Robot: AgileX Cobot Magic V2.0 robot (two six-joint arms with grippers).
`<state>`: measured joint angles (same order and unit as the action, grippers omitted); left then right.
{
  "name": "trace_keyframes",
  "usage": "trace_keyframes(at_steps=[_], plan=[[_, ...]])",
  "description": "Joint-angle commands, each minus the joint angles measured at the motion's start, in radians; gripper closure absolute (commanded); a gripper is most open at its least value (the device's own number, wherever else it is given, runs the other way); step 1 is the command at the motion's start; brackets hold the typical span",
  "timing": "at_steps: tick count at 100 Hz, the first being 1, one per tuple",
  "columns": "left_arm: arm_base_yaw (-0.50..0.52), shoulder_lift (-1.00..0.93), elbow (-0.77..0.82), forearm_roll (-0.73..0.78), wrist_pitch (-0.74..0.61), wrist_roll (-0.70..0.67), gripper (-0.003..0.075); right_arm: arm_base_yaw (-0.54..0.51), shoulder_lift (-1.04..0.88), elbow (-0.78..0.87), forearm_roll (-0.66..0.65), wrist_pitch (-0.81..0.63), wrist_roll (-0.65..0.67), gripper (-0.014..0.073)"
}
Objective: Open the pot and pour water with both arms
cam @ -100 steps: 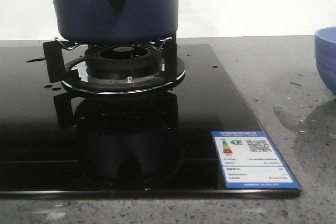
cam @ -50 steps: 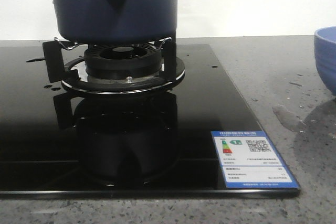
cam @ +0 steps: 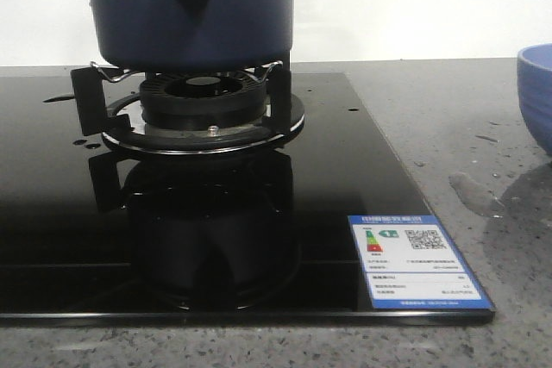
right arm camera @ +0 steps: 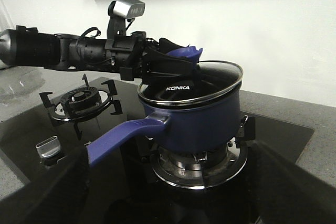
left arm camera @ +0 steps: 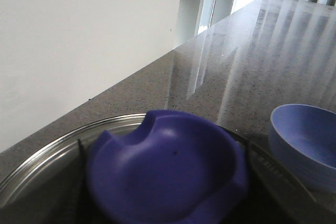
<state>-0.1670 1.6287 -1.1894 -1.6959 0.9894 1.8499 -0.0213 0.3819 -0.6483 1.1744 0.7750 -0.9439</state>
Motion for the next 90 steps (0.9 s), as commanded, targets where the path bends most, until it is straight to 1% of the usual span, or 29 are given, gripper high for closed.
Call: trace_keyframes(at_steps=[1, 13, 19, 27, 36, 47, 60, 70, 78, 85, 90], plan=[[0.003, -0.051, -0.042, -0.094, 0.051, -0.016, 0.0459, 0.0, 0.005, -0.032, 0.056, -0.054, -0.014, 0.004], [0.007, -0.097, -0.06, -0.09, 0.049, -0.016, 0.0457, 0.0, 0.007, -0.032, 0.056, -0.072, -0.014, 0.0041], [0.015, -0.126, -0.063, -0.092, 0.039, -0.016, 0.0457, 0.0, 0.007, -0.032, 0.056, -0.088, -0.014, 0.0057], [0.042, -0.176, -0.063, -0.09, 0.02, -0.028, 0.0457, 0.0, 0.007, -0.032, 0.056, -0.106, -0.014, 0.0097], [0.078, -0.23, -0.06, -0.085, -0.004, -0.083, 0.0457, 0.0, 0.007, -0.032, 0.056, -0.127, -0.014, 0.0135], [0.132, -0.303, -0.03, -0.081, -0.016, -0.127, 0.0456, 0.0, 0.024, -0.032, 0.056, -0.154, -0.003, 0.0145], [0.171, -0.424, 0.039, -0.051, -0.07, -0.152, 0.0456, 0.0, 0.082, -0.032, 0.042, -0.197, -0.001, 0.0145], [0.172, -0.525, 0.109, -0.006, -0.137, -0.152, 0.0454, 0.0, 0.152, -0.032, 0.038, -0.228, 0.011, 0.0145], [0.172, -0.607, 0.172, 0.019, -0.17, -0.155, 0.0426, 0.0, 0.222, -0.032, 0.038, -0.235, 0.047, 0.0144], [0.164, -0.67, 0.232, 0.019, -0.205, -0.159, 0.0398, 0.0, 0.275, -0.032, 0.038, -0.235, 0.049, 0.0144], [0.147, -0.709, 0.276, 0.019, -0.237, -0.159, 0.0394, 0.0, 0.308, -0.032, 0.036, -0.235, 0.049, 0.0144]])
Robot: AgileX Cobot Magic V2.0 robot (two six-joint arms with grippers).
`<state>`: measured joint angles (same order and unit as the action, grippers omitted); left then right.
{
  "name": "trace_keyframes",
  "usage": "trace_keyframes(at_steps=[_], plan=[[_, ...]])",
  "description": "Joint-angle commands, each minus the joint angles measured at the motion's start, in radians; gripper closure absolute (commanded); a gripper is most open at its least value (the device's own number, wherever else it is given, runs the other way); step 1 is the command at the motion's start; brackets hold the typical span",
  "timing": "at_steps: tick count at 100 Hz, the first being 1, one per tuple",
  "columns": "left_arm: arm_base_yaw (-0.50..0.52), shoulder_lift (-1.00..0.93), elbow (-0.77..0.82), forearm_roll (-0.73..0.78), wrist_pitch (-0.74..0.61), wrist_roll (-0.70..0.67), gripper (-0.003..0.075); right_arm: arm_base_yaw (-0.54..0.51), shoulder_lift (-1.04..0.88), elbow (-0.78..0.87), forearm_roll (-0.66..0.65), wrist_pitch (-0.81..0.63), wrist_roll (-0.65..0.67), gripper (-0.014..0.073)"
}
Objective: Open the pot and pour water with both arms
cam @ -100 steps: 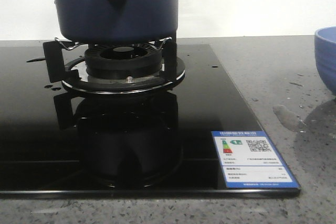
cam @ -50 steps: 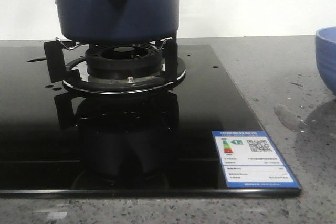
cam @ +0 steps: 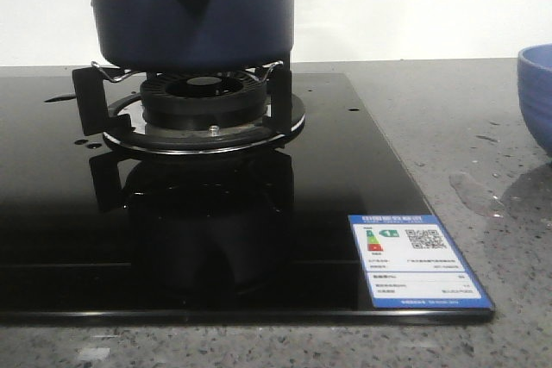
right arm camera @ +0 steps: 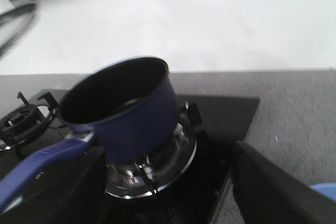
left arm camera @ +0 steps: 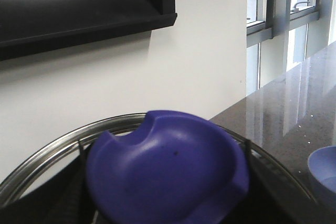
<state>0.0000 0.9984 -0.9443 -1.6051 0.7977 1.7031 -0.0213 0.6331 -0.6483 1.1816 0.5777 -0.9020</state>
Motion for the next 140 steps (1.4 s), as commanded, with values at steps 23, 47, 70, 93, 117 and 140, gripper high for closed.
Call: trace_keyframes(at_steps=[23, 47, 70, 93, 117, 140], plan=[[-0.114, -0.224, 0.165, -0.061, -0.237, -0.012, 0.0395, -0.076, 0.171, -0.147, -0.31, 0.026, 0.292, 0.0144], [-0.17, -0.311, 0.194, -0.068, -0.338, -0.012, 0.0395, -0.231, 0.331, -0.329, -0.73, 0.426, 0.728, 0.0145], [-0.226, -0.313, 0.194, -0.081, -0.34, -0.012, 0.0395, -0.288, 0.455, -0.328, -0.809, 0.474, 0.771, 0.0145], [-0.257, -0.313, 0.194, -0.081, -0.357, -0.012, 0.0395, -0.303, 0.469, -0.33, -0.816, 0.438, 0.771, 0.0145], [-0.288, -0.313, 0.194, -0.081, -0.407, -0.012, 0.0395, -0.303, 0.43, -0.372, -0.789, 0.442, 0.769, 0.0145], [-0.288, -0.313, 0.194, -0.081, -0.406, -0.012, 0.0395, -0.303, 0.414, -0.397, -0.847, 0.48, 0.769, 0.0145]])
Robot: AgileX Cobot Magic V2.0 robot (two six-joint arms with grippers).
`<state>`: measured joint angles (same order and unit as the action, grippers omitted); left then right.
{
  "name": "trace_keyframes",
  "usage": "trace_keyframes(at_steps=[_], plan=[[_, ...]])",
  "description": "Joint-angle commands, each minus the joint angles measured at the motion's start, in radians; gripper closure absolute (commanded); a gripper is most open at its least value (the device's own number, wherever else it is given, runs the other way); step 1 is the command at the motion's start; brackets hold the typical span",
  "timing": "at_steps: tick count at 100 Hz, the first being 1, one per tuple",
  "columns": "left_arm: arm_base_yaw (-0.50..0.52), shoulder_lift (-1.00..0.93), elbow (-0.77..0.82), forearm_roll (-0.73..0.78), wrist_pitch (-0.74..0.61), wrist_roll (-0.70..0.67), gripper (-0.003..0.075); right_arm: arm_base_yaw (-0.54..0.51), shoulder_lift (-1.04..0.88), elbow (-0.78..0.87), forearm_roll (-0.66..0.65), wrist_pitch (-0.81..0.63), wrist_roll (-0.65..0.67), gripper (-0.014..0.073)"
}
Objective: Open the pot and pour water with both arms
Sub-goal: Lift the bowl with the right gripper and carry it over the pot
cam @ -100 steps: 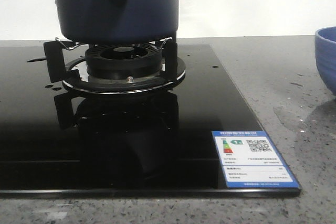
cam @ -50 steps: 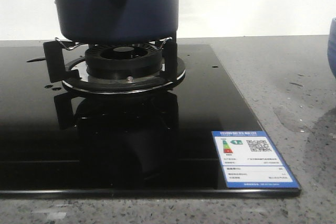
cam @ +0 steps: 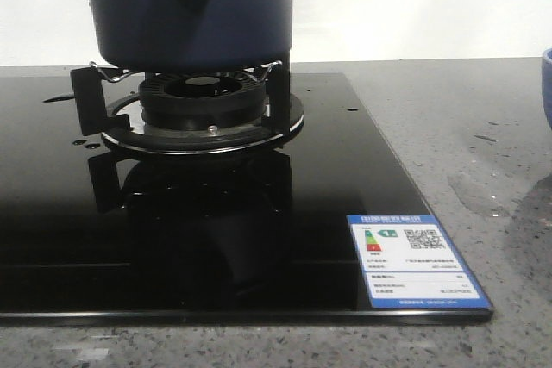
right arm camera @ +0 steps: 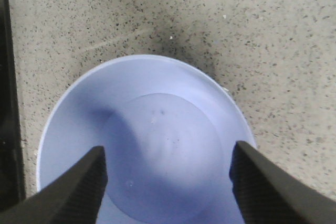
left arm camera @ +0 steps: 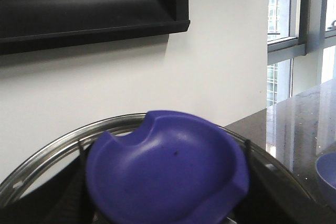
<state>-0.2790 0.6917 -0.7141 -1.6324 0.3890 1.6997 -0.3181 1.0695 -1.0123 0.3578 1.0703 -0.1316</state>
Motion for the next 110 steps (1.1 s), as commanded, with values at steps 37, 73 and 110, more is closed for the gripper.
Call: trace_keyframes(at_steps=[37, 73, 110], plan=[[-0.023, -0.006, -0.036, -0.053, -0.002, -0.009, 0.0395, -0.006, -0.013, 0.093, -0.177, -0.039, 0.078, 0.0145], [-0.023, -0.006, -0.036, -0.071, -0.033, -0.009, 0.0395, -0.006, -0.013, 0.181, -0.051, -0.099, 0.076, 0.0522], [-0.023, -0.057, -0.036, -0.132, -0.139, -0.009, 0.0395, -0.006, -0.013, 0.053, 0.027, 0.016, 0.032, 0.0655]])
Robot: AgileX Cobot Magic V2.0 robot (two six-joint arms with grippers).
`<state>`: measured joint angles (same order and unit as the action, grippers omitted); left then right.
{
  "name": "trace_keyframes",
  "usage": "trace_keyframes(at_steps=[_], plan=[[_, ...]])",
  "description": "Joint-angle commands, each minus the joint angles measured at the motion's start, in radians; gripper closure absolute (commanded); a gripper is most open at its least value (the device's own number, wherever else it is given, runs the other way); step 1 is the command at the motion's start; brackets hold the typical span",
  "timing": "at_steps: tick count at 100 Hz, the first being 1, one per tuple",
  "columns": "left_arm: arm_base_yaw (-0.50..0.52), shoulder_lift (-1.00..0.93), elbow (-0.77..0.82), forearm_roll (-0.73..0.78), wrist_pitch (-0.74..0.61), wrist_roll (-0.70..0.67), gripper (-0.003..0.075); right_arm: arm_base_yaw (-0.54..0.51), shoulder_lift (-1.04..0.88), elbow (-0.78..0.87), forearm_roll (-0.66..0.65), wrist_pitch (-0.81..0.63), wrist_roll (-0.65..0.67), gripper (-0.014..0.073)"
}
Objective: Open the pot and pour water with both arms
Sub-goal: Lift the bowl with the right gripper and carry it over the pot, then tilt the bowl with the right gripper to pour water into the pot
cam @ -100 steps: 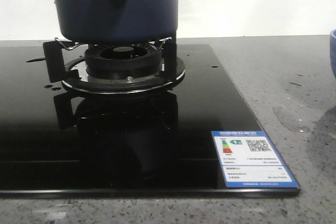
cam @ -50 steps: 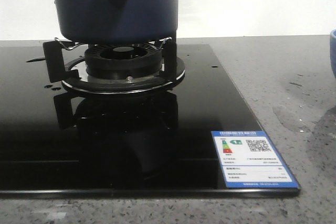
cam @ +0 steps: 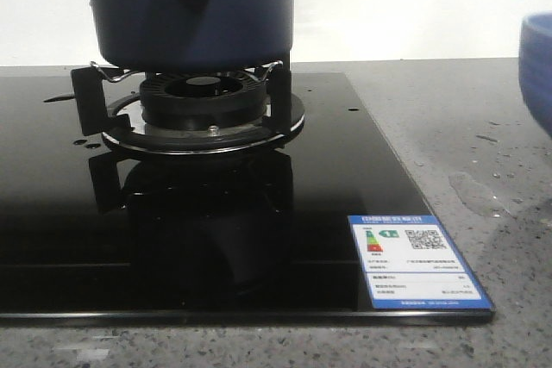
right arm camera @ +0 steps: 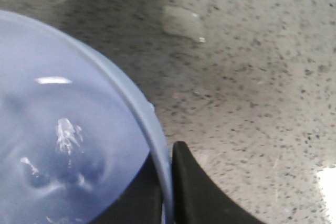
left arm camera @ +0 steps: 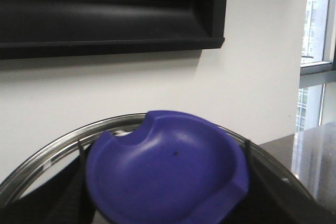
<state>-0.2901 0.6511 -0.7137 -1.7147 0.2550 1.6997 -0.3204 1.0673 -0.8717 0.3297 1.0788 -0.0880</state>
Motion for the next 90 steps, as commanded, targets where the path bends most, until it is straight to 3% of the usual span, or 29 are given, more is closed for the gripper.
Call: trace_keyframes(at_steps=[1, 34, 90], plan=[[-0.012, -0.017, -0.037, -0.05, -0.005, -0.009, 0.0395, -0.004, -0.011, -0.093, 0.056, 0.011, -0.011, 0.0655], [-0.012, -0.023, -0.037, -0.067, -0.005, -0.009, 0.0395, 0.031, 0.075, -0.426, 0.167, 0.228, -0.011, 0.0655], [-0.012, -0.044, -0.037, -0.074, -0.055, -0.009, 0.0396, 0.412, 0.508, -1.099, 0.169, 0.231, 0.094, 0.0652]])
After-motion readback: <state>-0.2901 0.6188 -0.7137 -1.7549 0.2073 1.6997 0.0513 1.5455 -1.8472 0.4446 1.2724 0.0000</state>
